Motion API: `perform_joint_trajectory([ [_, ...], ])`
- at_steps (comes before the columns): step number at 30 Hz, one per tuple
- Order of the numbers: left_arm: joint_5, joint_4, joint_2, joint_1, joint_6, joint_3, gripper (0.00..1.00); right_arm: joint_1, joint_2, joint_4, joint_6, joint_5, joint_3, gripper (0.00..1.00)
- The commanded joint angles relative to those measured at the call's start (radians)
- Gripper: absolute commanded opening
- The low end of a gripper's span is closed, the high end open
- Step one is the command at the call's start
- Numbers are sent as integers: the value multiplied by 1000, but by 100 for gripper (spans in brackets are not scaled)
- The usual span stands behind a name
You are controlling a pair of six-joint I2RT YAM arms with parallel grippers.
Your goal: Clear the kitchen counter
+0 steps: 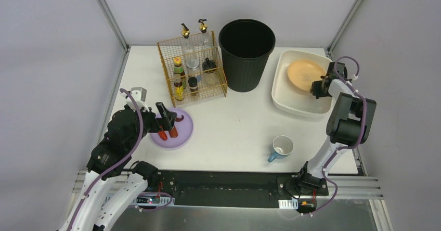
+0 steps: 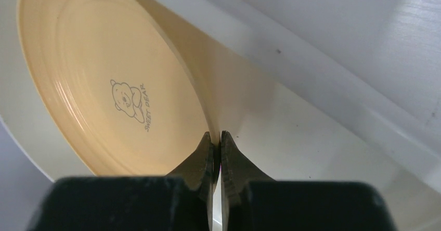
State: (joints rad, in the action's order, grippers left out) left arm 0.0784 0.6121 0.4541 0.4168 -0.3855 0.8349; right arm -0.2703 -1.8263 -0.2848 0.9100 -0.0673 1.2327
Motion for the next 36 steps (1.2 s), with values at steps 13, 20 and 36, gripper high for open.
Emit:
perform_joint_trajectory([
  [13, -18, -7, 17, -12, -4, 7, 100, 59, -68, 12, 2, -104, 103, 40],
  [20, -14, -8, 10, -12, -4, 7, 100, 71, 8, -37, -54, -109, 92, 60],
  [36, 33, 4, 34, -12, -22, 9, 100, 414, 556, -198, -341, -273, 6, 63],
])
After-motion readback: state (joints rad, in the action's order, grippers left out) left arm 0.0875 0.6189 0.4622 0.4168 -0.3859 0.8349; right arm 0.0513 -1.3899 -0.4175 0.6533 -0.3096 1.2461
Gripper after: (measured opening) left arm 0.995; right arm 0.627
